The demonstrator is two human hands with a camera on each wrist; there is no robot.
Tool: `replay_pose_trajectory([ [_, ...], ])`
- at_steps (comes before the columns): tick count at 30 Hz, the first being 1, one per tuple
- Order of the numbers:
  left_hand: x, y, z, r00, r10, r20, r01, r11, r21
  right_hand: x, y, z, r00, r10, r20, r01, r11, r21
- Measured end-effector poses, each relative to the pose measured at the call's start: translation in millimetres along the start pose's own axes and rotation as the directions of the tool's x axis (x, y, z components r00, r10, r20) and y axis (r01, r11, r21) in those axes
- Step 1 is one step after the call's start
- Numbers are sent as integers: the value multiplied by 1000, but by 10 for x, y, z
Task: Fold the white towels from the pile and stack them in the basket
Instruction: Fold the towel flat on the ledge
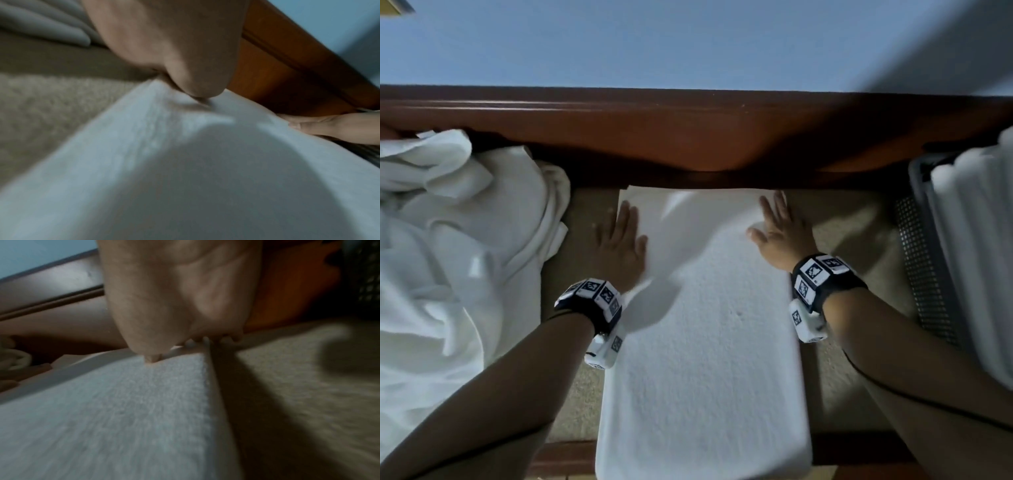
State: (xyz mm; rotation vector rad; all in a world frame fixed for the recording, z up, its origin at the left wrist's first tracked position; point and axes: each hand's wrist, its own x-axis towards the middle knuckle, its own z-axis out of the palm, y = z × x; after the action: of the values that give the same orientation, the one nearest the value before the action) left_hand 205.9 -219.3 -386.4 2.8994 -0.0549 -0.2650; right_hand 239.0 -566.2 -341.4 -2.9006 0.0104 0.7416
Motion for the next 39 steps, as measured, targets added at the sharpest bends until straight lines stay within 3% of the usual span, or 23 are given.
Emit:
replay_pose_trajectory([
  [3, -339, 82, -53, 998, -5, 65, 6, 1000, -27, -502, 20, 170, 997, -31, -66, 27, 998, -51],
  [5, -782, 299, -35, 995, 94, 37, -92, 994, -61, -985, -166, 434, 980, -159, -121, 148, 985, -89],
  [7, -1359, 607, 100, 969, 245, 22, -242, 965, -101, -1479, -440, 817, 952, -297, -74, 294, 954, -53],
  [9, -1833, 777, 219, 940, 334, 71, -326, 940, -104, -1813, -597, 1161, 932, -353, -80, 352, 936, -29],
  [14, -2216, 398, 260, 982, 167, 92, -162, 985, -56, -1987, -115, 1301, 944, -254, -209, 253, 967, -34],
  [17, -2431, 205, 252, 996, 67, 66, -65, 997, -33, -2135, 123, 1373, 975, -94, -202, 102, 994, 31],
  [20, -2676, 225, 235, 994, -80, 74, 84, 995, -57, -2413, 31, 1417, 983, 37, -182, -28, 998, 55],
  [22, -2833, 400, 233, 991, -61, 118, 72, 993, -97, -2662, -232, 1492, 986, -71, -151, 72, 997, 0],
  [25, -3147, 584, 301, 972, 174, 155, -154, 979, -130, -3061, -518, 1790, 942, -312, -119, 316, 949, 9],
  [27, -3276, 438, 281, 970, 186, 157, -163, 976, -143, -3172, -397, 1882, 932, -316, -176, 326, 945, 31],
  [31, -3450, 35, 258, 992, 93, 88, -72, 973, -218, -3252, 3, 1859, 954, -185, -235, 207, 976, 71],
  [34, -3532, -40, 255, 994, -102, 29, 106, 938, -329, -3318, 70, 1921, 962, -47, -270, 111, 968, 226],
  [37, -3606, 19, 188, 930, -365, 33, 331, 798, -503, -3435, 27, 1976, 899, 173, -403, 21, 901, 434],
  [39, -3724, 78, 164, 898, -437, 50, 379, 711, -592, -3569, -24, 2007, 878, 268, -395, -3, 830, 557],
])
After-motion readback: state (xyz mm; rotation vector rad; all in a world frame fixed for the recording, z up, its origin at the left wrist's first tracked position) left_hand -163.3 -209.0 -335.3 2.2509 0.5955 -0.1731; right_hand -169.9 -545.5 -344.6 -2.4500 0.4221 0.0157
